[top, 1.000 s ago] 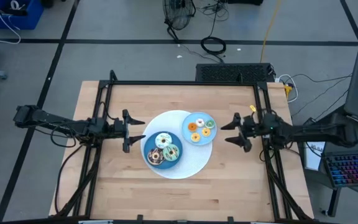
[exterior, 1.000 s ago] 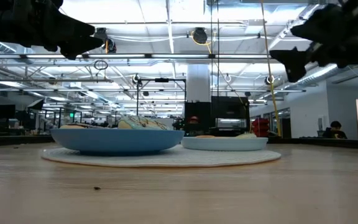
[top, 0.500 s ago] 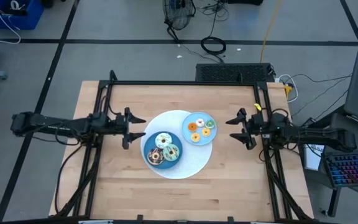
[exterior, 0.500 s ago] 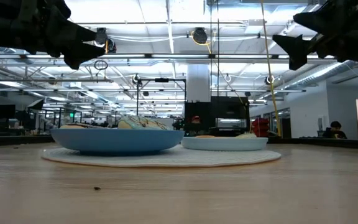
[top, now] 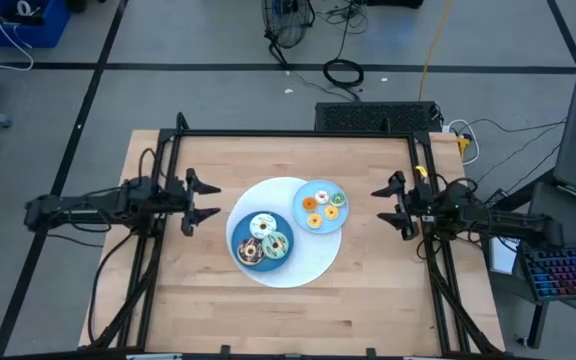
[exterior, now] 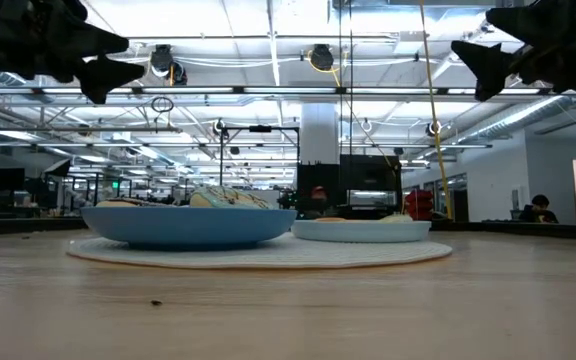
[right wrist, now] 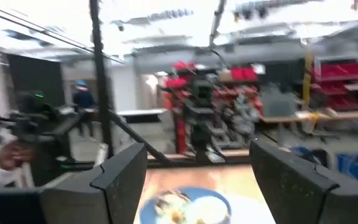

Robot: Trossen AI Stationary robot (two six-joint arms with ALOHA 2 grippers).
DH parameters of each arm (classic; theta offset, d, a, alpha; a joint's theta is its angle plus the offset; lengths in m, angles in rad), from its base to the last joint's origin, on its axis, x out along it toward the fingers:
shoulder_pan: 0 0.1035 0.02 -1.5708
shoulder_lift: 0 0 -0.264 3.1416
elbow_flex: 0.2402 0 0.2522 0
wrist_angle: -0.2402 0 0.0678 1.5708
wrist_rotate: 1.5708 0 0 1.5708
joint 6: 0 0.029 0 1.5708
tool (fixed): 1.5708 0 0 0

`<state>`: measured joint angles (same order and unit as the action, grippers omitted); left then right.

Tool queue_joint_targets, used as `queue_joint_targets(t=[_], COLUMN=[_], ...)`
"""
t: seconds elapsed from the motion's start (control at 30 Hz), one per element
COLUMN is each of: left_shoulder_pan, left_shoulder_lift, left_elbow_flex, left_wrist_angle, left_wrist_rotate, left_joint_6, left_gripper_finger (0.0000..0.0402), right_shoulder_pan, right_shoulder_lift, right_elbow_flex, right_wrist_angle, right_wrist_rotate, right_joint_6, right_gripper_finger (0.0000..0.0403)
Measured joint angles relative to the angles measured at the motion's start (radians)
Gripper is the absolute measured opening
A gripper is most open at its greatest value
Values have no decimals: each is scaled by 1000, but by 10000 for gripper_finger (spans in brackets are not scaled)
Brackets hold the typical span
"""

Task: Pick & Place donuts
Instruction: Return to Home Position

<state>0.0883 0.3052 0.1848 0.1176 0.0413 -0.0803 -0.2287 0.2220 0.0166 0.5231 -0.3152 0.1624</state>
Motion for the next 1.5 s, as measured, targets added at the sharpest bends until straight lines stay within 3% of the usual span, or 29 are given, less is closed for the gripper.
queue_joint_targets(t=[0.23,0.4,0.53,0.83,1.5], left_shoulder_pan=[-41,-47,-47,-47,-47], left_shoulder_lift=[-102,-172,-197,-196,-196], left_elbow_flex=[-73,-175,-175,-175,-174], left_wrist_angle=[3,56,3,22,21], left_wrist_rotate=[-42,-44,-50,-50,-43], left_joint_6=[4,-26,-46,-7,-1], left_gripper_finger=[278,284,287,274,286], right_shoulder_pan=[0,1,1,2,2], right_shoulder_lift=[-64,-66,-66,-65,-60], right_elbow_flex=[-1,-1,-1,-2,-2], right_wrist_angle=[-173,-186,-226,-315,-319], right_wrist_rotate=[110,106,116,267,263], right_joint_6=[-22,-42,-48,-70,8], right_gripper_finger=[270,270,270,270,270])
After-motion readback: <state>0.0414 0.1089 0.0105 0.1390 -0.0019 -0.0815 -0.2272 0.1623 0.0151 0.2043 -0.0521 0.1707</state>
